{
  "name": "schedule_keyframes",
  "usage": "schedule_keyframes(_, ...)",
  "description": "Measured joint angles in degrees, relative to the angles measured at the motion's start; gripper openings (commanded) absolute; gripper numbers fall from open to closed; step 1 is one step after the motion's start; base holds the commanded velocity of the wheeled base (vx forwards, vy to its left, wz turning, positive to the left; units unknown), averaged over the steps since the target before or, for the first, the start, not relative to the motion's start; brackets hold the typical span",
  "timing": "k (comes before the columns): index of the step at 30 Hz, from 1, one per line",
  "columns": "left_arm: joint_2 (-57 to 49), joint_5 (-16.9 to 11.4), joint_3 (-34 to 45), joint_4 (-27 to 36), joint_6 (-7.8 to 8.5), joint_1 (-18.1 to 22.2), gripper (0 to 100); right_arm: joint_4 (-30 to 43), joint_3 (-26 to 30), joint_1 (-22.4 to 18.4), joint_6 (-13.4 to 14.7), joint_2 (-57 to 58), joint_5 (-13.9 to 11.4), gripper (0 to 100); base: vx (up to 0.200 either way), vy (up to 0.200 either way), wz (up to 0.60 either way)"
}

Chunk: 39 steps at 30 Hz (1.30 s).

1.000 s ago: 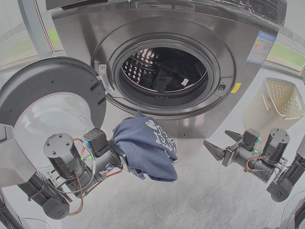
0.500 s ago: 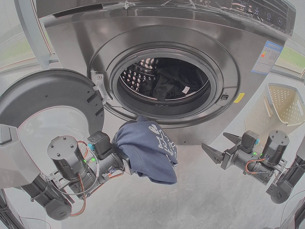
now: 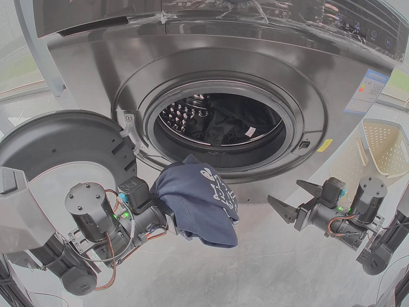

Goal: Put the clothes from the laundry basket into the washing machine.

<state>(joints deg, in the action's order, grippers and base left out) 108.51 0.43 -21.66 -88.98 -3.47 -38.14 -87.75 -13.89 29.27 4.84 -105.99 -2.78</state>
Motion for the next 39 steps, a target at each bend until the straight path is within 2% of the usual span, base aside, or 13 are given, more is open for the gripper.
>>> schedule_keyframes(3,0.04,0.01,-0.05,0.0,-0.02,-0.02,0,-0.06,1.29,0.61,-0.16,0.09,-0.11,100,0.2,0.0,0.0)
schedule_keyframes(9,0.1,0.0,-0.09,-0.02,-0.09,-0.46,0,-0.16,6.86,2.69,-0.74,0.76,-0.89,100,0.0,0.0,0.0)
schedule_keyframes(14,0.45,0.11,-0.2,0.02,-0.07,-0.85,0,0.11,11.68,5.99,-1.84,1.8,-2.04,100,0.0,0.0,0.0)
schedule_keyframes(22,1.41,0.33,-2.28,0.0,0.0,-2.29,0,0.24,12.79,7.41,-2.17,2.66,-2.15,100,0.0,0.0,0.0)
schedule_keyframes(25,2.73,0.41,-3.88,-0.02,0.02,-4.07,0,0.2,12.85,7.47,-2.16,2.86,-2.12,100,0.0,0.0,0.0)
schedule_keyframes(32,6.9,4.36,-5.46,0.05,0.09,-6.21,0,0.3,12.87,7.88,-2.13,3.86,-2.12,100,-0.057,0.0,0.0)
schedule_keyframes(39,9.05,4.72,-8.31,-0.02,0.09,-6.21,0,0.27,12.87,8.11,-2.13,4.23,-2.11,100,-0.029,0.0,0.0)
